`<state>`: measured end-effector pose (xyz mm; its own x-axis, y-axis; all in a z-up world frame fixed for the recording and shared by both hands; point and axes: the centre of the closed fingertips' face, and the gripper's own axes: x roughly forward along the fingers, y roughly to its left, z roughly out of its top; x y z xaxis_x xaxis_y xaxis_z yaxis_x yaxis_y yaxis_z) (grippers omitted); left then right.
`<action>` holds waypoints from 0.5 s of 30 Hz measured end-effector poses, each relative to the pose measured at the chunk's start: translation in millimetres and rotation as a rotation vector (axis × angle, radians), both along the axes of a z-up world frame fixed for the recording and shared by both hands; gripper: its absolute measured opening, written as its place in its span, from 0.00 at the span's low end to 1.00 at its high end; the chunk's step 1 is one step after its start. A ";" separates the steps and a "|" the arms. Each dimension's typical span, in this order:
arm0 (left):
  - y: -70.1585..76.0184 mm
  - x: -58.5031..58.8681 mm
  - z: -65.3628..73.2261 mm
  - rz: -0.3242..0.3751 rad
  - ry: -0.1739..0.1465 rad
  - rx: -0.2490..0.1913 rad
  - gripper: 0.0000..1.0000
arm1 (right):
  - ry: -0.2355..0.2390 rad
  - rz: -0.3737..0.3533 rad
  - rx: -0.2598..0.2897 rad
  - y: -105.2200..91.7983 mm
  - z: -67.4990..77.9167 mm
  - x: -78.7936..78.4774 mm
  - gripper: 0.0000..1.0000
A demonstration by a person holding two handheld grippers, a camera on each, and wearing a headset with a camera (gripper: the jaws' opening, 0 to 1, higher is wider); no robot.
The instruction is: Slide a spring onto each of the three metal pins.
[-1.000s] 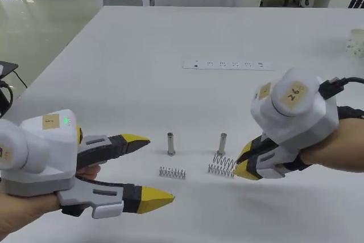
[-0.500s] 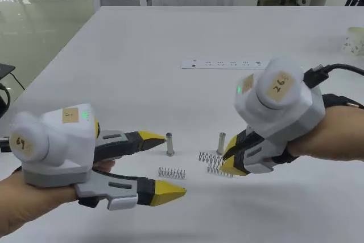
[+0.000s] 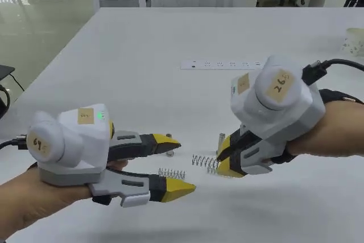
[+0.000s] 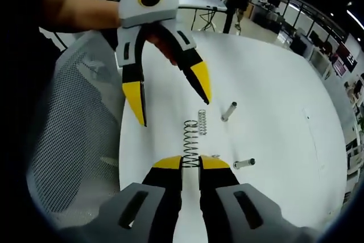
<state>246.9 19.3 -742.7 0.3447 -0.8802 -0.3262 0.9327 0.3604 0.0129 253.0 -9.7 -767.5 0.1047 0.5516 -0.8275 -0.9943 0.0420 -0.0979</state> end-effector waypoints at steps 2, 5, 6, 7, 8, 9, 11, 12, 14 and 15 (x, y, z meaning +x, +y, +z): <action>-1.4 -0.6 -0.1 -0.005 0.000 -0.002 0.38 | 0.002 0.009 -0.001 0.7 0.6 -1.4 0.08; -3.1 -1.7 -0.2 -0.013 -0.003 -0.007 0.34 | 0.006 0.026 0.001 1.8 2.0 -3.9 0.08; -3.8 -2.3 -0.4 -0.015 -0.001 -0.009 0.34 | 0.009 0.034 0.003 2.3 2.6 -5.1 0.08; -4.4 -2.6 -0.6 -0.017 0.000 -0.011 0.33 | 0.009 0.041 0.005 2.6 3.1 -5.8 0.08; -4.7 -3.0 -0.8 -0.019 0.000 -0.011 0.32 | 0.008 0.046 0.006 2.9 3.5 -6.4 0.08; -5.5 -3.7 -1.1 -0.023 0.001 -0.012 0.31 | 0.011 0.052 0.008 3.4 4.1 -7.2 0.08; -6.4 -5.3 -1.4 -0.030 0.006 -0.016 0.28 | 0.013 0.069 0.013 5.0 5.7 -9.2 0.08; -6.7 -5.7 -1.5 -0.032 0.006 -0.016 0.27 | 0.013 0.075 0.014 5.4 5.9 -10.2 0.08; -7.2 -6.6 -1.9 -0.036 0.010 -0.018 0.26 | 0.010 0.090 0.014 6.1 6.3 -11.7 0.08; -7.5 -7.2 -2.2 -0.037 0.015 -0.019 0.25 | 0.010 0.097 0.015 6.6 6.6 -13.1 0.08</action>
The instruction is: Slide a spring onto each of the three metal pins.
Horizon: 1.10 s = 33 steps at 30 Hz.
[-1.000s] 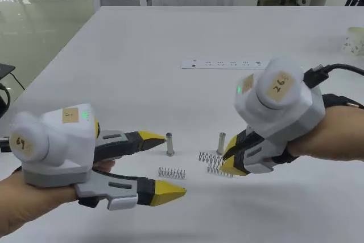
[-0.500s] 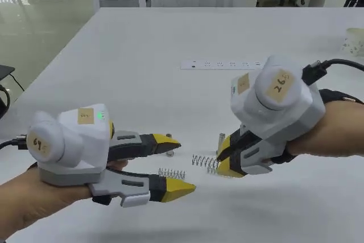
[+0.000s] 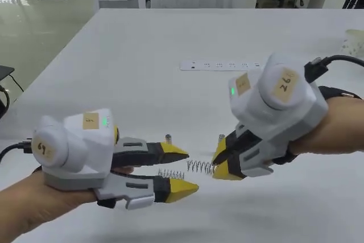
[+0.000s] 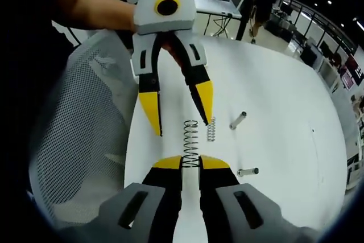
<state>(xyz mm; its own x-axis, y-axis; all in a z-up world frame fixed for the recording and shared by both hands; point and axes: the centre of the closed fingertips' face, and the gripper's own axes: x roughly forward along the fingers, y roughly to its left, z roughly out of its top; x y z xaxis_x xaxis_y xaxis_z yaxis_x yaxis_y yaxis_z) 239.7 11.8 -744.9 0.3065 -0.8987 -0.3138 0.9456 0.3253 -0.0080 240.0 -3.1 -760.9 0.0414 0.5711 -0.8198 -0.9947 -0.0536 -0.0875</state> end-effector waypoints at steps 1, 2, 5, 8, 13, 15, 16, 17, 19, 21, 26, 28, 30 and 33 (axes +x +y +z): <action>-0.2 -0.6 -0.2 -0.002 0.003 -0.001 0.24 | 0.001 0.007 0.001 0.5 0.1 -1.1 0.08; -0.6 -1.5 -0.5 -0.007 0.004 -0.001 0.23 | 0.002 0.014 0.002 0.9 0.1 -2.2 0.08; -1.4 -3.6 -1.1 -0.017 0.005 -0.002 0.18 | 0.004 0.022 0.000 0.8 -0.6 -3.4 0.08; -2.7 -5.7 -1.7 -0.027 0.009 -0.003 0.14 | 0.004 0.034 -0.003 0.7 -1.1 -5.0 0.08; -3.5 -7.1 -2.2 -0.034 0.006 -0.002 0.10 | 0.009 0.054 0.005 1.3 0.7 -9.3 0.08; -3.7 -7.3 -1.4 -0.034 0.004 -0.005 0.07 | 0.010 0.059 0.005 0.8 0.5 -10.3 0.08; -3.8 -7.5 -1.2 -0.035 0.003 -0.004 0.05 | 0.011 0.064 0.005 0.5 0.5 -11.5 0.08; -3.9 -7.7 -1.1 -0.036 0.003 -0.005 0.04 | 0.009 0.068 0.004 0.2 0.3 -12.1 0.08; -4.4 -8.6 -1.4 -0.038 0.007 -0.002 0.03 | 0.004 0.073 0.001 -0.4 0.1 -12.6 0.08; -5.0 -9.3 -1.8 -0.040 0.010 -0.003 0.03 | 0.004 0.072 0.000 -0.7 0.1 -13.1 0.08; -5.1 -9.7 -1.9 -0.037 0.019 -0.009 0.02 | 0.011 0.058 0.007 -1.0 0.7 -13.1 0.08; -5.3 -10.1 -1.1 -0.037 0.025 -0.016 0.02 | 0.016 0.049 0.008 -1.2 0.2 -12.8 0.09; -5.4 -10.4 -0.8 -0.038 0.026 -0.018 0.02 | 0.020 0.042 0.010 -1.4 -0.4 -12.4 0.09; -6.1 -11.6 0.6 -0.041 0.031 -0.024 0.02 | 0.028 0.033 0.018 -1.0 -1.5 -12.6 0.11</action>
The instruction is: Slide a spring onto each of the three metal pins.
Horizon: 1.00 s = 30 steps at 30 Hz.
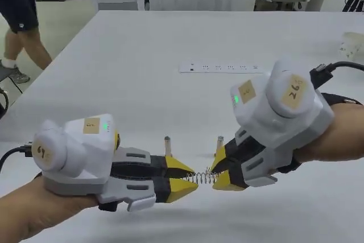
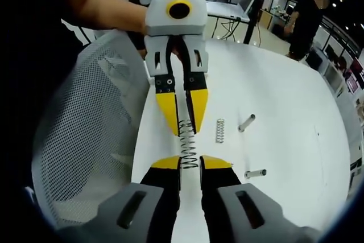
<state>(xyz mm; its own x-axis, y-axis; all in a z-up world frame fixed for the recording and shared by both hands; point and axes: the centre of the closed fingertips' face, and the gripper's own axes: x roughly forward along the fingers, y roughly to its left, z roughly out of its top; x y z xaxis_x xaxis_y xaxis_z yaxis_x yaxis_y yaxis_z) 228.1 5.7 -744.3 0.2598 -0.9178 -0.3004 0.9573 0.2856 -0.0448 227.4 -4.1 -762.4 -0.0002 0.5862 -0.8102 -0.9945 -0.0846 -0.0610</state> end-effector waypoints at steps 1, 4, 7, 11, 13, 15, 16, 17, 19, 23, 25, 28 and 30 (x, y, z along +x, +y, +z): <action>-0.4 -0.4 0.5 -0.002 0.001 -0.002 0.02 | 0.002 -0.001 0.002 0.2 -0.4 -0.1 0.11; -1.8 -1.8 2.8 -0.007 -0.005 -0.004 0.02 | 0.011 -0.005 0.004 -0.2 -2.8 -0.7 0.12; -2.7 -1.5 5.6 -0.007 -0.011 -0.012 0.02 | 0.018 -0.011 -0.001 -2.3 -6.8 -0.5 0.12; -3.1 -0.9 8.5 -0.002 -0.015 -0.022 0.02 | 0.023 -0.023 0.014 -2.6 -6.4 0.4 0.10; -2.9 -0.5 8.7 0.000 -0.014 -0.024 0.02 | 0.025 -0.025 0.020 -2.3 -5.7 0.4 0.09; -2.6 -0.1 8.9 0.003 -0.012 -0.028 0.02 | 0.023 -0.027 0.028 -1.9 -4.8 0.9 0.09; -2.1 0.2 8.1 0.004 -0.012 -0.025 0.02 | 0.022 -0.027 0.033 -1.5 -4.0 1.1 0.09; -2.0 0.2 7.9 0.004 -0.012 -0.025 0.02 | 0.023 -0.028 0.038 -1.3 -2.9 1.2 0.09; -1.3 0.5 6.6 0.005 -0.010 -0.023 0.02 | 0.024 -0.030 0.045 -0.5 -0.4 1.3 0.09; -0.9 0.4 3.8 0.004 -0.010 -0.013 0.02 | 0.025 -0.031 0.052 0.8 4.3 1.2 0.09; -1.0 0.5 2.9 0.004 -0.010 -0.012 0.02 | 0.027 -0.032 0.057 1.6 6.7 1.1 0.09; -0.4 0.8 2.0 0.005 -0.011 -0.010 0.02 | 0.029 -0.033 0.065 3.3 9.8 0.9 0.09; 0.1 0.9 1.3 0.005 -0.011 -0.007 0.02 | 0.027 -0.032 0.066 5.0 11.8 0.2 0.09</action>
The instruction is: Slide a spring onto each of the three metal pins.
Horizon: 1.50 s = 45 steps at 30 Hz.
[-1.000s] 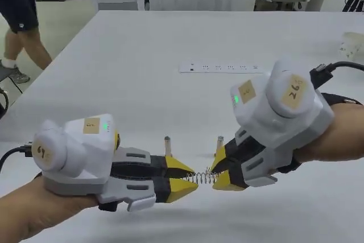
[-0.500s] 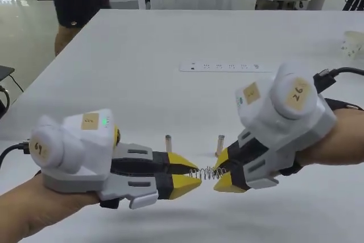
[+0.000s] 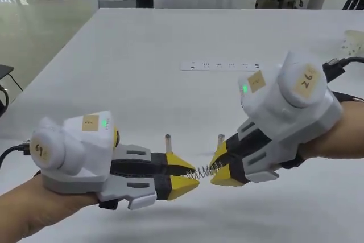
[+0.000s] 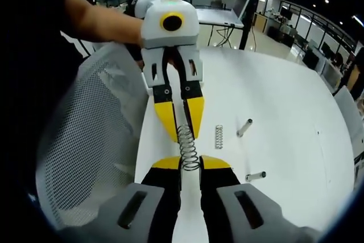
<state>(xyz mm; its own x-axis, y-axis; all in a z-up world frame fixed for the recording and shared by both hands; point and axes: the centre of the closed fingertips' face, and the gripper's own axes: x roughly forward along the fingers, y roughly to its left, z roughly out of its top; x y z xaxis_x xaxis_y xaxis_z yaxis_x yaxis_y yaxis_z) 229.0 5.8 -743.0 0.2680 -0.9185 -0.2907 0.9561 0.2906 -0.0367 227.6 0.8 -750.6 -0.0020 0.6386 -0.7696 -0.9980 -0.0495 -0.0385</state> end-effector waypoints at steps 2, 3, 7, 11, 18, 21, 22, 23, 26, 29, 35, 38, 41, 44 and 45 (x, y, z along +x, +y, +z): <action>0.5 -0.3 -1.3 -0.001 0.000 0.005 0.02 | -0.001 0.004 0.004 2.2 2.3 -0.7 0.09; 0.8 -0.5 -2.2 -0.001 0.001 0.008 0.02 | 0.000 0.005 0.009 3.6 3.8 -1.1 0.09; 1.8 -1.3 -4.1 0.002 0.004 0.012 0.02 | 0.006 0.012 0.023 7.9 7.8 -3.5 0.09; 2.2 -1.8 -5.5 0.003 0.005 0.019 0.02 | 0.011 0.017 0.029 11.8 9.9 -5.7 0.09; 2.2 -1.1 -6.8 0.005 0.010 0.019 0.02 | 0.017 0.028 0.032 17.2 12.7 -8.4 0.09; 1.8 -1.0 -7.6 0.004 0.012 0.021 0.02 | 0.019 0.033 0.037 20.0 14.2 -9.2 0.09; 1.7 -1.1 -7.7 0.004 0.013 0.020 0.02 | 0.018 0.035 0.035 20.7 14.5 -9.2 0.09; 1.7 -1.0 -7.9 0.004 0.012 0.020 0.02 | 0.017 0.037 0.034 21.7 14.9 -9.3 0.09; 2.4 -0.4 -7.5 0.006 0.013 0.016 0.02 | 0.014 0.040 0.034 23.6 16.0 -8.6 0.09; 3.3 0.5 -7.2 0.010 0.014 0.012 0.02 | 0.012 0.039 0.030 24.0 16.0 -7.8 0.09; 3.4 1.5 -7.2 0.014 0.014 0.008 0.02 | 0.003 0.042 0.017 24.5 16.4 -7.2 0.09; 3.5 1.6 -6.7 0.018 0.022 0.004 0.03 | 0.005 0.041 0.015 24.3 16.8 -7.2 0.09; 3.2 0.8 -6.2 0.019 0.032 -0.002 0.04 | 0.004 0.043 0.012 24.1 16.6 -7.8 0.08; 2.6 -0.3 -6.2 0.018 0.038 -0.005 0.06 | 0.000 0.043 0.008 23.9 16.4 -7.6 0.08; 2.3 -0.9 -6.1 0.016 0.040 -0.005 0.06 | -0.001 0.043 0.007 23.8 16.5 -7.7 0.08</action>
<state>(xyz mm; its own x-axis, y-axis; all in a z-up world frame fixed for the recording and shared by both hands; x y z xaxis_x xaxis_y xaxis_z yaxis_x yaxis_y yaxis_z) 228.1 8.0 -749.1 0.2711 -0.9157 -0.2966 0.9490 0.3058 -0.0767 219.9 24.6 -734.1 -0.0291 0.6432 -0.7652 -0.9949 -0.0924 -0.0399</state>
